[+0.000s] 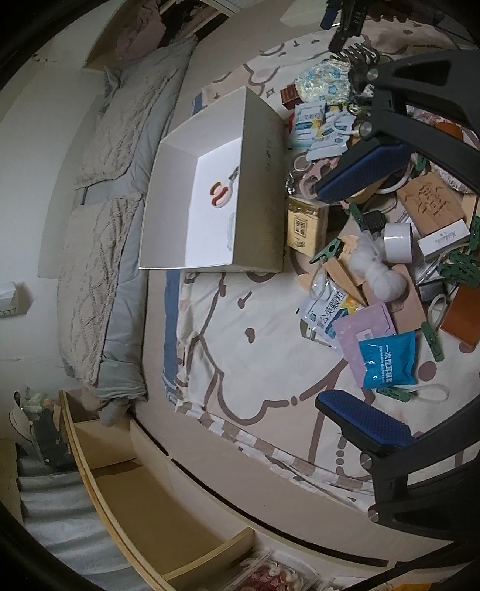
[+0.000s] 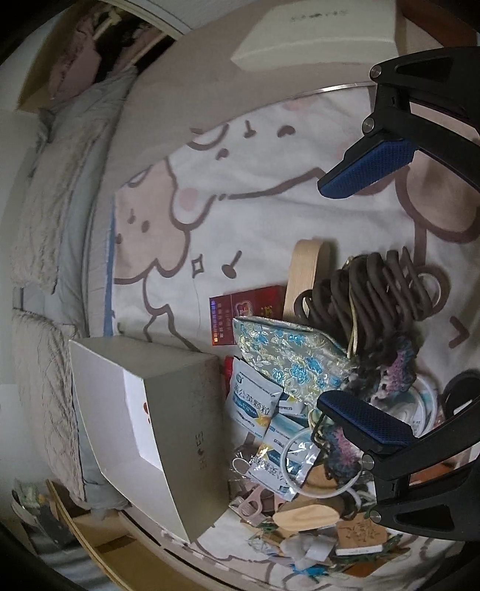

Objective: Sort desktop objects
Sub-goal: 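Lower the left gripper onto the white cotton while the right gripper approaches the floral pouch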

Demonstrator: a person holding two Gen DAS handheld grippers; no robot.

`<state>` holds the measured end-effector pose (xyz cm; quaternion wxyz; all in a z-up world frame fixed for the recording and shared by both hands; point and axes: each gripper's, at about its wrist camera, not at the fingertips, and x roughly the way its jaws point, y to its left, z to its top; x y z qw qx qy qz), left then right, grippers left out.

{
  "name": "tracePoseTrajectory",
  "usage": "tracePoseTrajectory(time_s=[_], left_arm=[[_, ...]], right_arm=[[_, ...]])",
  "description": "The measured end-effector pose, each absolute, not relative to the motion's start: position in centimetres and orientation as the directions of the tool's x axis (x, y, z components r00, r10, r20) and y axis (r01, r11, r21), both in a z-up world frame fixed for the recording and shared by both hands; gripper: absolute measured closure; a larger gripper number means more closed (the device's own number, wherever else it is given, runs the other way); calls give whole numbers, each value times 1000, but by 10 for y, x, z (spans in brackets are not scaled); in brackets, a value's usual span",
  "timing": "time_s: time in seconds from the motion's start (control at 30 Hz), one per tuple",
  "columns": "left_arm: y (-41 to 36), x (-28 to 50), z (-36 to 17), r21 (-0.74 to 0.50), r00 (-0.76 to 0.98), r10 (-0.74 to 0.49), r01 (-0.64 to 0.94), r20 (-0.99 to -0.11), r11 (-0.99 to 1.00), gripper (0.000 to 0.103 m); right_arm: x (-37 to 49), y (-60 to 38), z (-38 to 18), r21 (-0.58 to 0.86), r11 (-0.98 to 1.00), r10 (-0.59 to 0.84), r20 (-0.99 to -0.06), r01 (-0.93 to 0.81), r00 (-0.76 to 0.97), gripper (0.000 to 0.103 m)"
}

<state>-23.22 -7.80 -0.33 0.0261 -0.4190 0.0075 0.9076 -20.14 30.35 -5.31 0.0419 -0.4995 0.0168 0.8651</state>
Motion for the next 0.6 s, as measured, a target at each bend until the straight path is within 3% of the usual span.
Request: tracePoseTrajectory(time_s=[0.33,0.6], left_arm=[[-79,-242,-32,-22,-568,61,-76,-820,-997,0],[-92,-259,-61,-217,-420,208,-27,-883,-976,2]], right_arm=[[-216,277,-65,-19,-1000,15,-885,4,-465,0],[-227,272,-72,32,-999,-25,-898,-9,-438,0]])
